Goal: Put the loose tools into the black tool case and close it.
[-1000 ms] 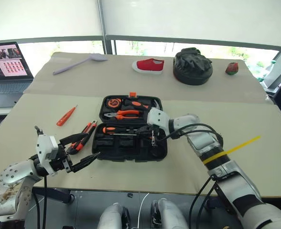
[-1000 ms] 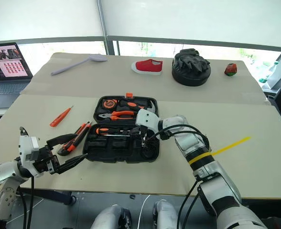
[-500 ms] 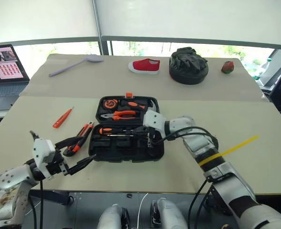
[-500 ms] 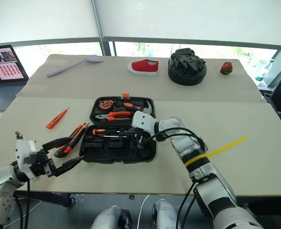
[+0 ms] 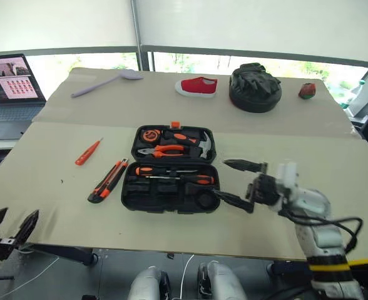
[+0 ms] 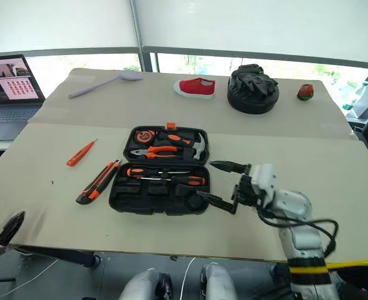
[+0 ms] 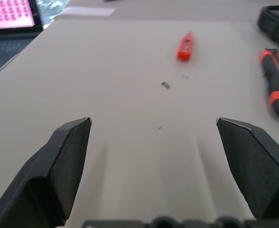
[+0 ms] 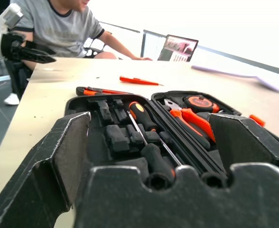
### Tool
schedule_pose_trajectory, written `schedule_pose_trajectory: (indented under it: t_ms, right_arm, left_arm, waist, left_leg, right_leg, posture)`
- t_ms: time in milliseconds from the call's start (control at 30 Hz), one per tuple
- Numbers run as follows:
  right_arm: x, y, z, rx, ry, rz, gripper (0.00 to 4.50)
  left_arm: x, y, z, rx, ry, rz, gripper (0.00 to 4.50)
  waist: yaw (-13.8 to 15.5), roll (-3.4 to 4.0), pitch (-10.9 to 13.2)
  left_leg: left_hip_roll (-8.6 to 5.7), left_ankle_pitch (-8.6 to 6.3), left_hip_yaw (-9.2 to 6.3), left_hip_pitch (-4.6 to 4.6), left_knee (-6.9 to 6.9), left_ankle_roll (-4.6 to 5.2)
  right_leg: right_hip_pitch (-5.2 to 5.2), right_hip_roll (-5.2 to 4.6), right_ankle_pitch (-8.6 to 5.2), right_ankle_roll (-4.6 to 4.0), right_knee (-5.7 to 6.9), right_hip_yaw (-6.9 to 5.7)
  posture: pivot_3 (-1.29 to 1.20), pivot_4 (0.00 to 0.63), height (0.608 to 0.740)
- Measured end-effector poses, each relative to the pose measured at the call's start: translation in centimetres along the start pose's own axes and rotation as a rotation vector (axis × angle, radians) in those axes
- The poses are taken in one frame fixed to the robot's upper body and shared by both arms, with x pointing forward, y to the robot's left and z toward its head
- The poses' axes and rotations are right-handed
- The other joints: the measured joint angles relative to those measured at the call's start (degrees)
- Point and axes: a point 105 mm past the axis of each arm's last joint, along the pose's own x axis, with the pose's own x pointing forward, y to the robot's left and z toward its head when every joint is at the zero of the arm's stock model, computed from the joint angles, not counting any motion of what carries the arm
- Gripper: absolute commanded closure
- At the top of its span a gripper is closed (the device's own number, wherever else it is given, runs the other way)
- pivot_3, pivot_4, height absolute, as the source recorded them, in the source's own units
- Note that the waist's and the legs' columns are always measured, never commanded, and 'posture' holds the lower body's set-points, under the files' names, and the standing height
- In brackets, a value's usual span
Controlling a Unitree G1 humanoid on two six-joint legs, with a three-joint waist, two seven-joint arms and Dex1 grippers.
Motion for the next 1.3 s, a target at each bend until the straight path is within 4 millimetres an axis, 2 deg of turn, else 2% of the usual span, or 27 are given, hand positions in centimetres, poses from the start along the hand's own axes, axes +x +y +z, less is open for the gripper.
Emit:
schedule_pose_trajectory:
  t_ms: [100,200,300,367,433,533,667,800,900,1000,1133,1167,1200,1233,1267,1300]
  right_arm:
    - [-1.5,0.2,-0.6,0.009,0.017,-0.053,0.07]
    - [-1.6,0.3,-0.4,-0.008,0.016,-0.073,0.07]
    - [-0.2,-0.1,1.3,-0.049,-0.034,-0.056,0.07]
    - [1.6,-0.1,3.3,-0.094,-0.091,-0.005,0.07]
    - [2.6,0.0,4.2,-0.107,-0.113,0.020,0.07]
    - [3.4,-0.1,4.4,-0.095,-0.118,0.024,0.07]
    - [4.7,-0.2,5.5,-0.112,-0.153,0.036,0.07]
    - [4.7,0.0,5.4,-0.105,-0.152,0.027,0.07]
    - [4.3,0.2,5.0,-0.093,-0.135,0.019,0.07]
    - [4.1,0.3,4.9,-0.094,-0.129,0.011,0.00]
    - [3.7,0.4,5.0,-0.101,-0.125,-0.012,0.00]
    - [3.7,0.4,5.0,-0.097,-0.123,-0.016,0.00]
    - [3.6,0.4,4.8,-0.093,-0.119,-0.021,0.00]
    - [3.5,0.5,4.7,-0.089,-0.116,-0.025,0.00]
    - [3.4,0.5,4.6,-0.085,-0.113,-0.029,0.00]
    - [3.3,0.5,4.4,-0.083,-0.109,-0.033,0.00]
  left_arm:
    - [0.2,0.3,-0.4,-0.072,0.045,0.023,0.00]
    - [2.6,0.0,0.3,-0.116,0.093,0.014,0.00]
    - [7.2,-1.7,3.4,-0.116,0.075,-0.063,0.00]
    - [11.0,-3.9,6.5,-0.092,0.073,-0.152,0.00]
    - [12.8,-4.9,7.7,-0.071,0.100,-0.196,0.00]
    - [15.8,-6.1,6.9,-0.062,0.207,-0.229,0.00]
    - [19.4,-7.4,5.9,-0.008,0.308,-0.237,0.00]
    - [21.9,-8.6,5.7,0.049,0.356,-0.259,0.00]
    - [22.4,-9.1,5.0,0.081,0.404,-0.269,0.00]
    - [22.6,-9.0,4.8,0.119,0.440,-0.270,0.65]
    - [22.4,-8.7,4.4,0.113,0.459,-0.262,2.22]
    - [22.4,-8.6,4.3,0.114,0.460,-0.262,2.33]
    - [22.4,-8.5,4.3,0.116,0.453,-0.263,2.74]
    - [22.3,-8.4,4.1,0.112,0.448,-0.263,2.83]
    - [22.2,-8.2,4.1,0.103,0.437,-0.264,3.35]
    - [22.1,-8.1,4.1,0.098,0.424,-0.267,3.60]
  waist:
    - [0.36,-0.03,0.02]
    - [0.72,-0.03,0.04]
    - [1.32,-0.08,0.07]
    - [1.24,-0.18,0.05]
    - [0.82,-0.22,0.03]
    - [0.29,-0.22,0.03]
    - [-0.17,-0.36,0.10]
    - [-0.20,-0.42,0.14]
    - [-0.44,-0.44,0.15]
    - [-0.46,-0.44,0.15]
    - [-0.36,-0.45,0.15]
    - [-0.35,-0.45,0.15]
    - [-0.35,-0.45,0.15]
    - [-0.36,-0.45,0.14]
    - [-0.37,-0.45,0.14]
    - [-0.37,-0.45,0.14]
  left_leg:
    - [0.00,0.00,-0.01,0.10,0.00,0.00]
    - [0.00,0.01,-0.04,0.10,0.00,-0.02]
    - [0.00,0.12,-0.06,0.06,0.00,-0.17]
    - [-0.01,0.20,-0.05,-0.04,0.00,-0.30]
    - [-0.05,0.40,0.08,-0.04,-0.07,-0.62]
    - [-0.10,0.62,0.27,-0.07,-0.11,-0.15]
    - [-0.08,0.65,0.35,-0.13,-0.09,-0.21]
    - [-0.14,0.65,0.39,-0.13,-0.03,-0.20]
    - [-0.14,0.65,0.41,-0.09,0.01,-0.19]
    - [-0.12,0.66,0.42,0.02,0.04,-0.19]
    - [-0.10,0.66,0.37,0.07,0.08,-0.21]
    - [-0.10,0.67,0.37,0.07,0.10,-0.22]
    - [-0.10,0.69,0.36,0.08,0.11,-0.19]
    - [-0.10,0.70,0.36,0.09,0.13,-0.18]
    - [-0.10,0.70,0.36,0.08,0.16,-0.17]
    - [-0.10,0.71,0.36,0.08,0.19,-0.16]
  right_leg:
    - [0.01,-0.03,-0.15,-0.24,0.00,-0.02]
    - [0.01,-0.02,-0.14,-0.22,0.04,-0.04]
    - [0.03,0.02,0.02,0.02,0.12,-0.06]
    - [0.08,0.08,0.09,0.10,0.13,-0.03]
    - [0.07,0.14,0.09,0.06,0.11,0.05]
    - [0.01,0.44,0.21,-0.25,0.15,0.00]
    - [-0.04,0.76,0.17,-0.35,0.12,-0.04]
    - [-0.02,0.76,0.16,-0.32,0.13,-0.02]
    - [-0.03,0.70,-0.06,0.05,0.24,0.05]
    - [-0.02,0.54,-0.07,0.07,0.38,0.10]
    - [0.03,0.40,-0.08,0.08,0.44,0.12]
    - [0.04,0.38,-0.08,0.08,0.44,0.12]
    - [0.05,0.35,-0.08,0.08,0.46,0.13]
    - [0.05,0.31,-0.07,0.09,0.48,0.16]
    - [0.05,0.30,-0.07,0.09,0.49,0.16]
    - [0.05,0.29,-0.06,0.09,0.50,0.16]
  posture:
    - [0.00,0.150,0.740]
    - [0.00,0.150,0.740]
    - [0.00,0.150,0.740]
    - [0.00,0.150,0.740]
    - [0.00,0.150,0.740]
    - [0.00,0.150,0.740]
    - [0.00,0.150,0.740]
    - [0.00,0.150,0.740]
    - [0.00,0.150,0.740]
    - [0.00,0.150,0.740]
    - [0.00,0.150,0.740]
    - [0.00,0.150,0.740]
    - [0.00,0.150,0.740]
    - [0.00,0.150,0.740]
    - [0.00,0.150,0.740]
    - [0.00,0.150,0.740]
